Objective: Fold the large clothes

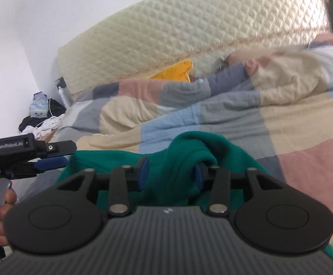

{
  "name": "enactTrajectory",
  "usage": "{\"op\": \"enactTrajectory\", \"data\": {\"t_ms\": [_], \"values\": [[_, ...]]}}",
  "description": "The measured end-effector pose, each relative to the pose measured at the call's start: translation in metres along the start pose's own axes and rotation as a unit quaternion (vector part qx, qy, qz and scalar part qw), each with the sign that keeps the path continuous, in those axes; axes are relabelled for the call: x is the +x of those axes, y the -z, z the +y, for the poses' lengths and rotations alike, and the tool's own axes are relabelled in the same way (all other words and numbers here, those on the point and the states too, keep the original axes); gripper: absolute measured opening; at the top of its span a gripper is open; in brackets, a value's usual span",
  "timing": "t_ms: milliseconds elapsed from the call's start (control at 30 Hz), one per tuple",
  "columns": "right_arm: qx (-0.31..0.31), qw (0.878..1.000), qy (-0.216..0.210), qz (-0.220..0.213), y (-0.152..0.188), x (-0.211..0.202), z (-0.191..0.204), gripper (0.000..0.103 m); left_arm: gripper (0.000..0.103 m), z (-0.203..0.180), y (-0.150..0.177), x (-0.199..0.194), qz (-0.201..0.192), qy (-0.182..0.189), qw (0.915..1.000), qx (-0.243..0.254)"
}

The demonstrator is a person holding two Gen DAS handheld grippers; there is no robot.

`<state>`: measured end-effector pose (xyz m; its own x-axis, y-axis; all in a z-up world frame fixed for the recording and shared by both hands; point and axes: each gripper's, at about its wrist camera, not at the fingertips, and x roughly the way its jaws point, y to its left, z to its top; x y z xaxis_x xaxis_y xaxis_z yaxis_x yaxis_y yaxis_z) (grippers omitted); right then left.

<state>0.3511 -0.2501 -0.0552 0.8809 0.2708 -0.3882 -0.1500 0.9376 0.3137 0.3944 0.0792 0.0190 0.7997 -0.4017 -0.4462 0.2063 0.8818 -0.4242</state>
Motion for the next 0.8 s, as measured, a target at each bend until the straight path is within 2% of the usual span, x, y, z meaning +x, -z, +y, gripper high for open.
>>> {"op": "enactTrajectory", "data": {"t_ms": [133,433,633,800], "values": [[-0.002,1.0,-0.016,-0.021,-0.006,-0.06,0.016,0.045,0.068,-0.025,0.009,-0.054,-0.007,0.0,0.9998,0.02],[-0.008,0.999,-0.003,-0.04,0.006,-0.176,0.043,0.045,0.068,-0.071,0.061,-0.159,-0.011,0.001,0.9992,0.038],[-0.027,0.999,0.007,-0.039,0.031,-0.229,0.053,0.045,0.068,-0.087,0.098,-0.207,-0.016,0.005,0.999,0.042],[-0.042,0.998,0.016,-0.042,0.058,-0.258,0.052,0.045,0.068,-0.096,0.131,-0.226,-0.013,0.0,0.999,0.043]]}}
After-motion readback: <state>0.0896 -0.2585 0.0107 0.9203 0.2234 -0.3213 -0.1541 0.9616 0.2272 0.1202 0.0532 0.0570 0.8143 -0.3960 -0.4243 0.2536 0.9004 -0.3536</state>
